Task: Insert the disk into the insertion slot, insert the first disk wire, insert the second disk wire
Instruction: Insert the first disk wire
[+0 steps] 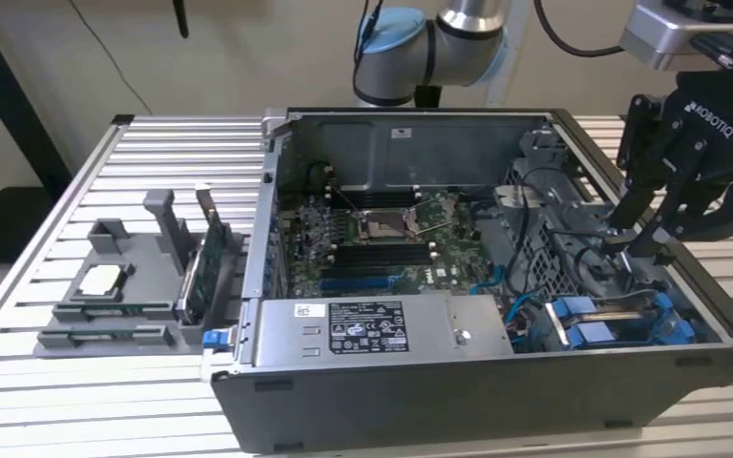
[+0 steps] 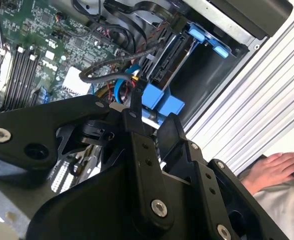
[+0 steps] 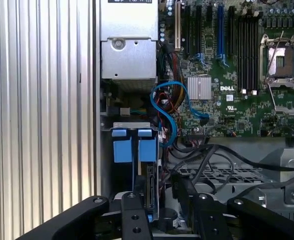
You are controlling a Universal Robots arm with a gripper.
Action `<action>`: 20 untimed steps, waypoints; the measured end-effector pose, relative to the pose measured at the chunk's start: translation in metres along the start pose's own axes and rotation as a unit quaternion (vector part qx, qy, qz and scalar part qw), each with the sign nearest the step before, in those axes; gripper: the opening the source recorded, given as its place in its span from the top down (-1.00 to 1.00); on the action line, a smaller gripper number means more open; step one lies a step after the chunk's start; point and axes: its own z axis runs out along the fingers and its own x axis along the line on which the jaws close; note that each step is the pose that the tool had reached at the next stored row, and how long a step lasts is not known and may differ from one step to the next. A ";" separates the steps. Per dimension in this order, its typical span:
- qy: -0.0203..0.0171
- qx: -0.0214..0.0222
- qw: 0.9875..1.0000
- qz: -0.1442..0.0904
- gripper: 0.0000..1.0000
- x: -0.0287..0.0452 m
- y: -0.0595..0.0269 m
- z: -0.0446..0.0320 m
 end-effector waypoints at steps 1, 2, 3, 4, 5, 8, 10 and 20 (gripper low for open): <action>0.000 0.000 1.000 0.000 0.19 0.0000 0.0000 0.0009; 0.000 0.000 1.000 0.000 0.19 0.0000 -0.0001 0.0019; 0.000 0.000 1.000 0.000 0.19 0.0000 -0.0001 0.0029; 0.000 0.000 1.000 0.000 0.19 0.0000 -0.0002 0.0039; 0.000 0.000 1.000 0.000 0.19 0.0001 -0.0002 0.0049; -0.001 0.000 1.000 0.000 0.19 0.0001 -0.0004 0.0080; -0.002 0.000 1.000 0.000 0.19 0.0001 -0.0005 0.0103; -0.019 0.001 1.000 -0.002 0.19 0.0000 -0.0008 0.0168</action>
